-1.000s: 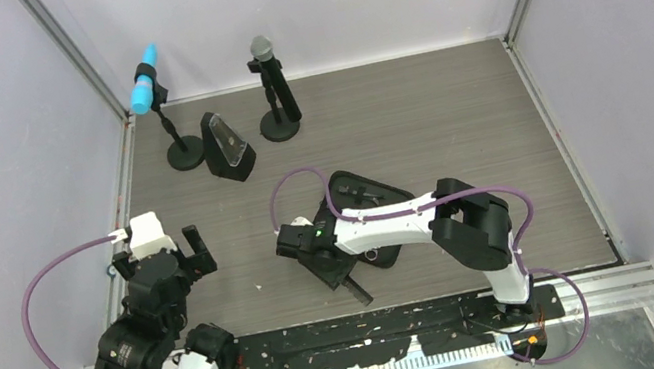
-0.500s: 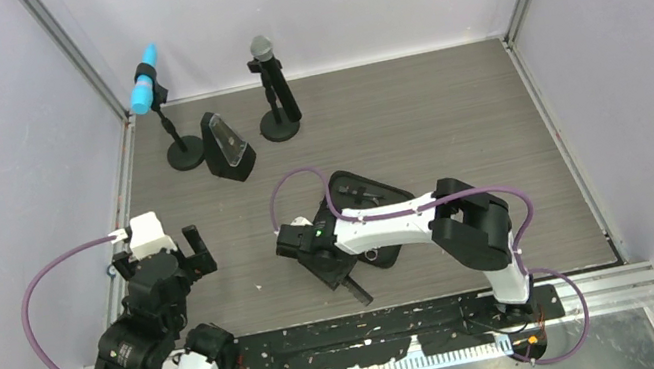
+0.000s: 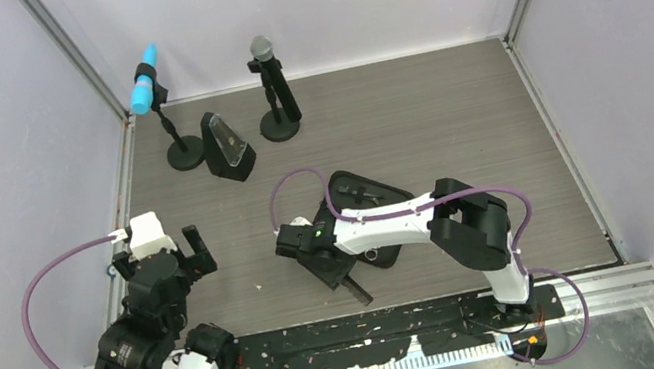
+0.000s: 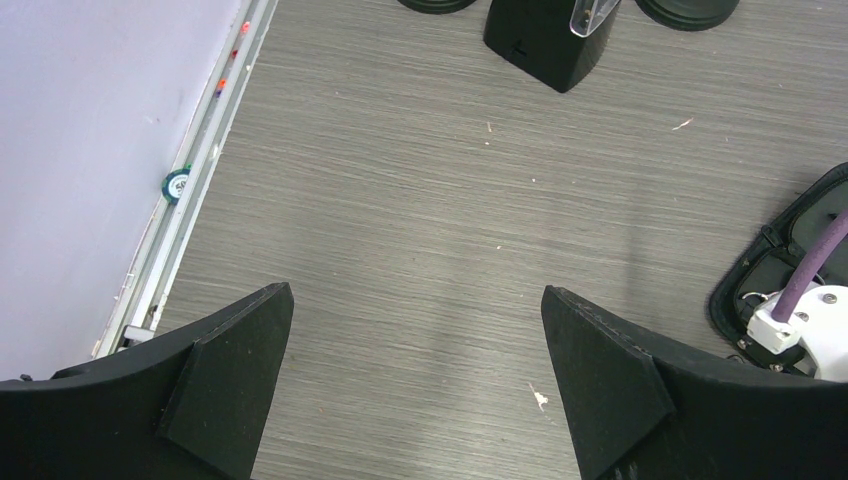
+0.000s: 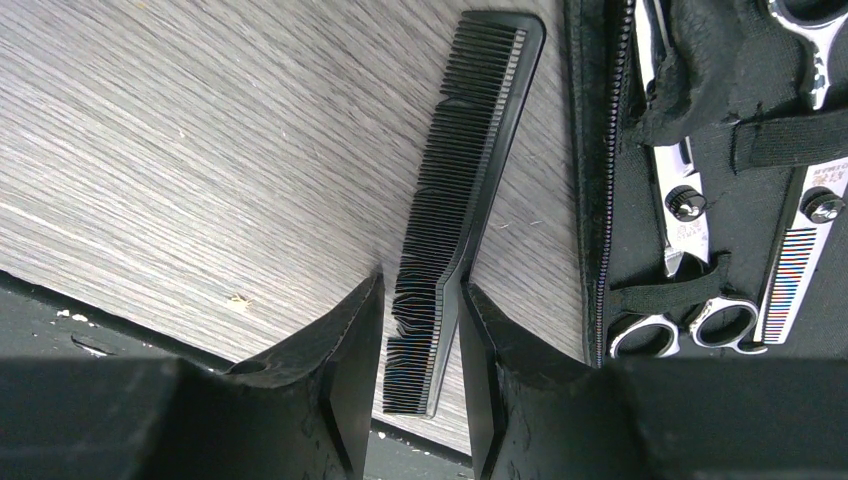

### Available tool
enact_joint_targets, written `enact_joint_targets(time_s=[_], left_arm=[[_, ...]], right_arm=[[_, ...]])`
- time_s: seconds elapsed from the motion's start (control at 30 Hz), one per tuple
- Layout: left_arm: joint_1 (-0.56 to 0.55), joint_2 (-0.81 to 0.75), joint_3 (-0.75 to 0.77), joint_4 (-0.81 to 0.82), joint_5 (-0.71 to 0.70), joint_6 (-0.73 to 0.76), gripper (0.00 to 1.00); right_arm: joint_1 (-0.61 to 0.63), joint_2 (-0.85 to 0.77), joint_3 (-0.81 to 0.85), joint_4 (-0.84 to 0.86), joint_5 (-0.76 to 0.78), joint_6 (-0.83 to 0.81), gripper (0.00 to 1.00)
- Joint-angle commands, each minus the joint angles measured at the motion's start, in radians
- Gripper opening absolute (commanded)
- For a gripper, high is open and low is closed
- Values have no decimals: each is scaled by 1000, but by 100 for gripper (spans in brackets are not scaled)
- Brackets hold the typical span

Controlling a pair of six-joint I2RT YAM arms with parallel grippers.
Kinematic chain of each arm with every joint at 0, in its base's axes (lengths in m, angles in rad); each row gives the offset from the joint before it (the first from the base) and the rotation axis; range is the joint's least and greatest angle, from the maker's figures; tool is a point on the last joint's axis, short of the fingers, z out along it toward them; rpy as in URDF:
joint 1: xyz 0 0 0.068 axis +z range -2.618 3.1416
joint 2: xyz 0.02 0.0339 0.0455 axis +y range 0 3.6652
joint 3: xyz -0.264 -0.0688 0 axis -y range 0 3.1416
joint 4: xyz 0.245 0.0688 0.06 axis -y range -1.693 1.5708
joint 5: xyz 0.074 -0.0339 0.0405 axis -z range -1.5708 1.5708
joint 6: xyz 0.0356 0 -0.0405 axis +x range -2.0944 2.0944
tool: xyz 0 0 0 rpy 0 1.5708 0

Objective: Sort the hair-cutting tools
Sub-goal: Pick up the comb at the center of the board.

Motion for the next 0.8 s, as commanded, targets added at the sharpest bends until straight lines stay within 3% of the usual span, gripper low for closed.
enact_joint_targets(time_s=[0.0,0.57,0.77], left_arm=[[8,10,-4,49,2,18,100],[10,12,-4,51,2,18,100],[10,13,-4,52,2,18,100]], right_arm=[[-7,35,-32,6,-27,19,41],[-78,9,-179,125,-95,36,41],[-84,14,-190,139,-99,35,29]])
